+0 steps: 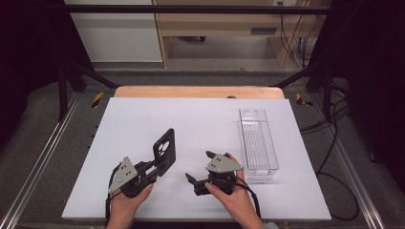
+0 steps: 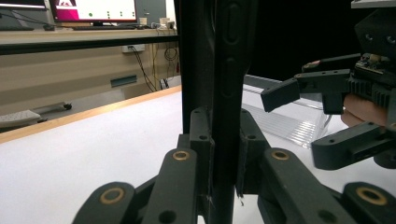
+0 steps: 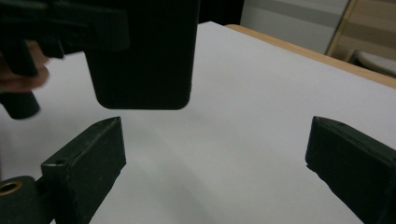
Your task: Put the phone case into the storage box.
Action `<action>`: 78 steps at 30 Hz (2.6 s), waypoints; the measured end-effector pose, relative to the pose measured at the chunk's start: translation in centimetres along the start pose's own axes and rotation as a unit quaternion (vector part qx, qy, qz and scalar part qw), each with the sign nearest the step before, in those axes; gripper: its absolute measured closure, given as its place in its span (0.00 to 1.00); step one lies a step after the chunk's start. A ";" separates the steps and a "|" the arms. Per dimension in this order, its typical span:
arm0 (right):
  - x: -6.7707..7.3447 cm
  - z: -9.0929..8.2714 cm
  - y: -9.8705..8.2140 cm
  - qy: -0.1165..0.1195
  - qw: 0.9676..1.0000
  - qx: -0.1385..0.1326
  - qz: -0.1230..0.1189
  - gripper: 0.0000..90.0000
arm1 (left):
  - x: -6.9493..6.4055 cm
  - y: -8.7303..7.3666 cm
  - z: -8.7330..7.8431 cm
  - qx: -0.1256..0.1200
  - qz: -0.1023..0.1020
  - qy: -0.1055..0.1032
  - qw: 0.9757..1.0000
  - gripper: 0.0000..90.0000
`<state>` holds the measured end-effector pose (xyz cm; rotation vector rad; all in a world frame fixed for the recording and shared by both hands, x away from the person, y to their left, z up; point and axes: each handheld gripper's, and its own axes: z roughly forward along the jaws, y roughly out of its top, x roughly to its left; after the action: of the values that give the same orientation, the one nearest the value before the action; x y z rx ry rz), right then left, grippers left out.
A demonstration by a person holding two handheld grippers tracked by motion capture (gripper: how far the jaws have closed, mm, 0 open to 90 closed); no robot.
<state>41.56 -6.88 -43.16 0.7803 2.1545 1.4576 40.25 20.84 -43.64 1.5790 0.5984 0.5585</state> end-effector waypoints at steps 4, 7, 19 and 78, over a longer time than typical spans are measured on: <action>-0.4 -0.2 0.1 0.012 0.999 -0.016 0.029 0.05 | 0.2 -0.1 0.0 -0.003 -0.018 -0.005 1.000 0.90; -0.6 -0.3 0.1 0.011 0.999 -0.020 0.033 0.05 | 0.3 -0.3 0.0 -0.002 -0.031 -0.003 1.000 0.90; -0.6 -0.3 0.0 0.020 0.999 -0.022 0.040 0.05 | 0.3 -0.6 0.2 -0.003 -0.065 -0.023 0.998 0.90; 1.5 -0.5 1.1 0.028 0.987 -0.110 0.117 0.04 | -4.2 -0.9 2.7 0.046 -0.004 -0.090 0.995 0.90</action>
<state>40.38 -5.91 -41.99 0.9444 1.9480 1.8193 38.91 16.11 -44.83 1.6915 0.4998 0.3830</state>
